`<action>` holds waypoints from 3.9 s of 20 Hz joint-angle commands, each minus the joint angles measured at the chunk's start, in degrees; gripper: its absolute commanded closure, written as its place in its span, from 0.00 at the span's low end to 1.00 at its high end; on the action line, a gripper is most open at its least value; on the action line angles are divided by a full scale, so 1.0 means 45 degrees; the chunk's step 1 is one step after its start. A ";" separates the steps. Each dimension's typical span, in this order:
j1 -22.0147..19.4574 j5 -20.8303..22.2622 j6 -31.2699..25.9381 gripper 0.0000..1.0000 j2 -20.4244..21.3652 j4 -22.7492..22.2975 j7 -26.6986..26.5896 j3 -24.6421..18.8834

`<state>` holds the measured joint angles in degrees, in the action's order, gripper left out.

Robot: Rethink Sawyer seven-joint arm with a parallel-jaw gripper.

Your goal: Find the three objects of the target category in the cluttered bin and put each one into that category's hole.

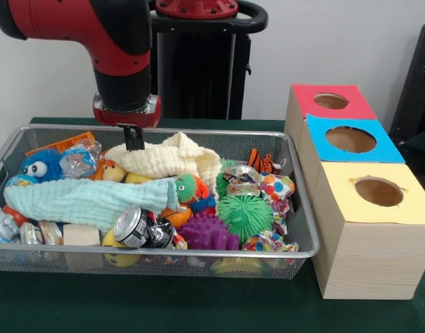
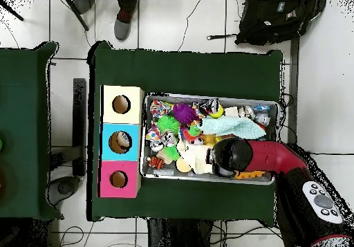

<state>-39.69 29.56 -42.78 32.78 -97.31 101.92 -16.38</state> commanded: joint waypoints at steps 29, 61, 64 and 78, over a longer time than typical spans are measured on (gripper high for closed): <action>0.2127 0.1754 0.5535 1.00 -0.3574 0.5039 0.1989 0.0890; 0.0219 -0.1707 0.1730 1.00 0.0404 0.0781 -0.0205 -0.0009; 0.0036 -0.1835 0.1637 1.00 0.0845 0.0327 -0.0379 -0.0020; -0.0207 -0.2337 0.1547 1.00 0.1655 -0.0444 -0.0188 -0.0155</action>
<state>-40.12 22.01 -31.34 38.56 -94.68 101.93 -11.72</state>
